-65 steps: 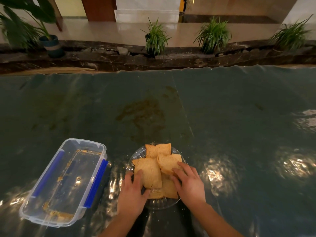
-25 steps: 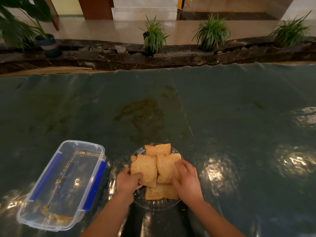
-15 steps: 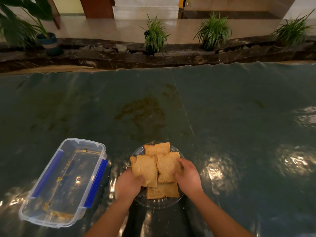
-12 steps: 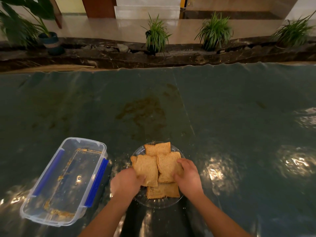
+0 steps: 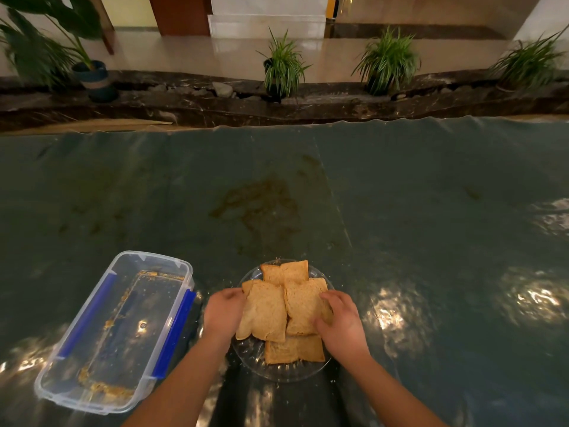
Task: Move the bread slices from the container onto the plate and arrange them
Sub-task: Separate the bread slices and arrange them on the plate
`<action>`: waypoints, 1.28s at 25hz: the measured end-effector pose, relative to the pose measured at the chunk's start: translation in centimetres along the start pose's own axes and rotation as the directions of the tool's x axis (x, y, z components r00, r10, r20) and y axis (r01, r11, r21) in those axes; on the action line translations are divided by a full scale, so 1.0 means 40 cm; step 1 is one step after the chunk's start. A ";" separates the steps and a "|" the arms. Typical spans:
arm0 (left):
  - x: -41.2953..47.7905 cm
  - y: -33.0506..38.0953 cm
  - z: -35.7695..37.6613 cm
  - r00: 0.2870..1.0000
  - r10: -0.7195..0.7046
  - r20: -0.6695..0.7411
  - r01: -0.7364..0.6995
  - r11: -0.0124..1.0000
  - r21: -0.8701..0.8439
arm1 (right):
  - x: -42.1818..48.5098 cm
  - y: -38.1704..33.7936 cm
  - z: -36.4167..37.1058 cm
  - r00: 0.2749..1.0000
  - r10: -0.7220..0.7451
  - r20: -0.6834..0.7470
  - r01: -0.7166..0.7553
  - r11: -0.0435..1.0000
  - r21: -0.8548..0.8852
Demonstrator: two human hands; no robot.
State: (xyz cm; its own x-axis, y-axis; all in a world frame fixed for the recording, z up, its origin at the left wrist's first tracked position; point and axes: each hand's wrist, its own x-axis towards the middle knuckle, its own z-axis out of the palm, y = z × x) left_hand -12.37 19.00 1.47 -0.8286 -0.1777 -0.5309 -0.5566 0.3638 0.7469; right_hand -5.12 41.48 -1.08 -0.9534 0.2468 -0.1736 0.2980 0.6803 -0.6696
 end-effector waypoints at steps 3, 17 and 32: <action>-0.007 -0.007 0.011 0.999 -0.037 -0.022 0.032 0.983 -0.181 | -0.001 0.001 0.003 1.000 -0.007 -0.008 0.006 1.000 -0.012; -0.022 -0.036 0.027 0.950 0.303 -0.078 -0.229 0.844 0.486 | -0.002 -0.003 0.002 1.000 -0.004 -0.016 0.004 1.000 0.018; -0.083 -0.090 0.032 0.938 0.346 0.010 -0.295 0.782 0.549 | 0.010 0.006 -0.013 1.000 0.027 0.015 -0.027 0.998 0.049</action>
State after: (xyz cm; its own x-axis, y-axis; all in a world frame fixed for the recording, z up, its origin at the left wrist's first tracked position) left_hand -7.56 19.45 0.03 -0.9695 -0.0316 -0.2432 -0.1580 0.8388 0.5211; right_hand -5.42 42.10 -0.93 -0.9457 0.2543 -0.2023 0.3213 0.6386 -0.6993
